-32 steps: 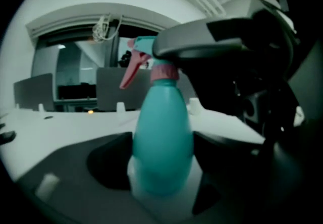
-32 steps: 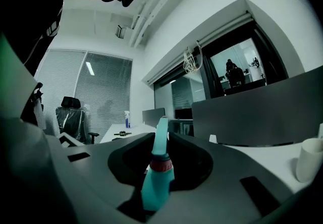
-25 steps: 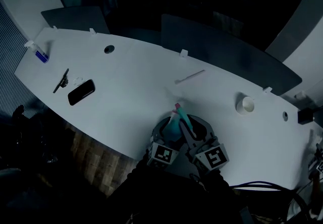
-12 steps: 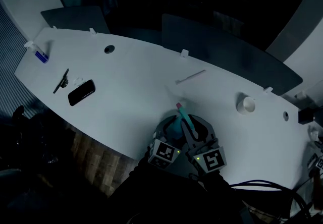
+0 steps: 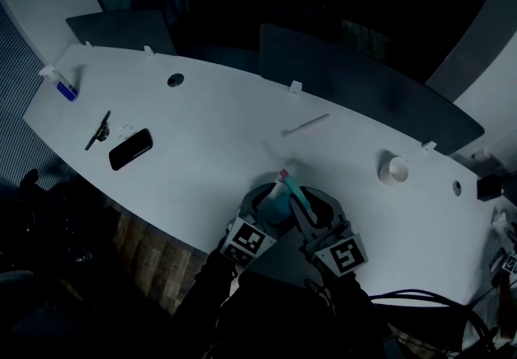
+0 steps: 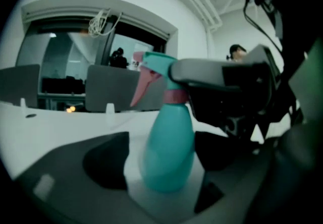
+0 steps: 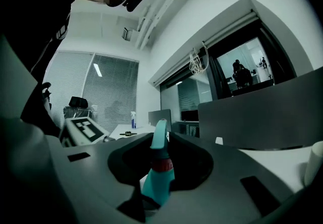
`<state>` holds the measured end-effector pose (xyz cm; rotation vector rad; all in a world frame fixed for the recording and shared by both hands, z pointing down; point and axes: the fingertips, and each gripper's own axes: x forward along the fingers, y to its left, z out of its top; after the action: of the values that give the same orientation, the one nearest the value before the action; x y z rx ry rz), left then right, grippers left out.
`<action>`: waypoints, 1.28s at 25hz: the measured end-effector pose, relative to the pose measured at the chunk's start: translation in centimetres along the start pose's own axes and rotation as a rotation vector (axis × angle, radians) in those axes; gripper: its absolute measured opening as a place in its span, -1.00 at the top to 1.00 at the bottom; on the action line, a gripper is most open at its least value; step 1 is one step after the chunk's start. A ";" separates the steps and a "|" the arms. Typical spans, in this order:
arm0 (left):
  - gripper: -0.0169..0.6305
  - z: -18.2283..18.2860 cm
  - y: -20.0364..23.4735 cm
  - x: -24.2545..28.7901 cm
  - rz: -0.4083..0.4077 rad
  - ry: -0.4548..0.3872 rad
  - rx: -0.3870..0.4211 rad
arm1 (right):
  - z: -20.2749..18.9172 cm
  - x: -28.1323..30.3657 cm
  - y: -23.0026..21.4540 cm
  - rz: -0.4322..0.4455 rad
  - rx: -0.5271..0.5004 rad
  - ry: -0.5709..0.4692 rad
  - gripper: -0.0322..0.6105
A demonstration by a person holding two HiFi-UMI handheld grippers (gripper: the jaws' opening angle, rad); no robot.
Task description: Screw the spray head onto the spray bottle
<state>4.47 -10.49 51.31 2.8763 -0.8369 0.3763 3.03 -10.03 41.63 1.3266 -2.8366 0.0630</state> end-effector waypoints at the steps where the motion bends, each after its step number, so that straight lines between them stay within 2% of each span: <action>1: -0.32 0.0 0.2 0.1 -0.078 0.028 -0.010 | 0.0 0.0 0.0 0.021 0.001 0.005 0.62; 3: -0.36 -0.3 -0.4 0.7 -0.249 0.106 0.007 | 0.1 0.1 0.0 0.069 -0.004 0.020 0.62; 5: -0.36 -0.8 -1.4 1.4 -0.391 0.177 0.070 | 0.1 0.3 0.1 0.120 0.000 0.031 0.62; 6: -0.18 -0.8 -1.7 1.7 -0.426 0.188 0.091 | 0.2 0.4 0.0 0.136 0.003 0.032 0.62; 7: -0.18 -0.7 -1.8 1.9 -0.431 0.183 0.099 | 0.2 0.4 -0.2 0.140 0.005 0.029 0.62; 9: -0.17 -0.4 -1.6 2.1 -0.355 0.145 0.089 | 0.2 0.2 -0.6 0.115 -0.005 0.017 0.62; 13: -0.16 0.1 -1.0 1.9 -0.028 0.026 0.004 | 0.3 -0.3 -0.8 -0.014 -0.038 -0.023 0.62; 16: -0.16 0.3 -0.6 1.8 0.184 -0.037 -0.050 | 0.1 -0.4 -0.8 -0.107 -0.058 -0.004 0.62; 18: -0.16 0.0 -0.4 1.8 0.269 -0.031 -0.055 | 0.0 -0.3 -0.7 -0.104 -0.056 0.008 0.62; 19: -0.17 -0.2 -0.4 1.8 0.275 -0.023 -0.042 | 0.0 -0.2 -0.7 -0.088 -0.052 0.009 0.62; 21: -0.18 -0.1 -0.2 1.4 0.216 -0.029 -0.021 | -0.1 -0.2 -0.6 -0.050 -0.037 0.009 0.62; 22: -0.24 0.3 0.1 1.1 0.163 -0.047 -0.028 | -0.1 -0.3 -0.6 -0.031 -0.029 0.010 0.62; 23: -0.41 0.8 0.5 0.8 0.094 -0.061 -0.040 | 0.0 -0.3 -0.6 -0.013 -0.022 0.012 0.62; 24: -0.56 1.0 0.8 0.8 0.003 -0.053 -0.050 | 0.0 -0.3 -0.6 0.002 -0.020 0.014 0.62; 25: -0.60 0.8 0.8 1.2 -0.112 -0.017 -0.057 | 0.0 -0.3 -0.5 0.015 -0.022 0.014 0.62; 27: -0.59 -0.4 -0.4 2.3 -0.356 0.097 -0.050 | 0.0 -0.4 -0.5 0.032 -0.028 0.017 0.62; 28: -0.47 -0.8 -1.2 2.7 -0.445 0.141 -0.034 | 0.0 -0.4 -0.5 0.036 -0.027 0.020 0.62; 29: -0.30 -1.0 -1.7 2.9 -0.493 0.157 -0.017 | 0.0 -0.4 -0.6 0.038 -0.022 0.020 0.62; 30: -0.27 -0.9 -2.0 2.9 -0.499 0.150 -0.005 | 0.0 -0.4 -0.7 0.040 -0.016 0.017 0.62; 32: -0.23 -0.5 -2.0 2.7 -0.421 0.100 -0.014 | 0.0 -0.5 -0.8 0.043 -0.005 0.008 0.62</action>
<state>7.65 -10.14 52.46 2.8863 -0.2043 0.4540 3.94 -10.12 41.67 1.2613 -2.8567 0.0608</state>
